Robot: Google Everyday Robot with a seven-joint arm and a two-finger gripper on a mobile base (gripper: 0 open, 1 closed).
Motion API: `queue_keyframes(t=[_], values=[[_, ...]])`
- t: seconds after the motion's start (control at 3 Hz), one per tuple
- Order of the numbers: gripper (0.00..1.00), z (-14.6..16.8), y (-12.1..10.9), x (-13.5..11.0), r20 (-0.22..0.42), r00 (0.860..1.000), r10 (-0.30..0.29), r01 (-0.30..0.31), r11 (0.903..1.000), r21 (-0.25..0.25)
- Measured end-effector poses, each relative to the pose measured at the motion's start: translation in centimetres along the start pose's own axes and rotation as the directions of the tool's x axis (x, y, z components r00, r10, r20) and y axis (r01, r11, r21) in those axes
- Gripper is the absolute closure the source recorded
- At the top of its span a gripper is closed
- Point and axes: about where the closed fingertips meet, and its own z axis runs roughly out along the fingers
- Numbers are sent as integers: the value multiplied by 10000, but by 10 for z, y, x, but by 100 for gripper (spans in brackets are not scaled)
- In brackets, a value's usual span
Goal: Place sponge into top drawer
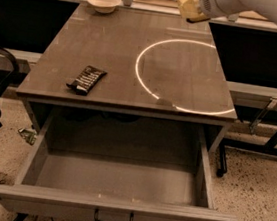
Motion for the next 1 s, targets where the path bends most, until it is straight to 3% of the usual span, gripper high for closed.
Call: queue_keyframes(t=[0.33,0.67,1.0], values=[[100,-49,24,79,-702,9959,-564,522,9968,-609],[100,-77,45,121,-1097,9909,-783,630,9886,-1368],[100,-118,59,167,-1263,9907,-509,285,9845,-1730]])
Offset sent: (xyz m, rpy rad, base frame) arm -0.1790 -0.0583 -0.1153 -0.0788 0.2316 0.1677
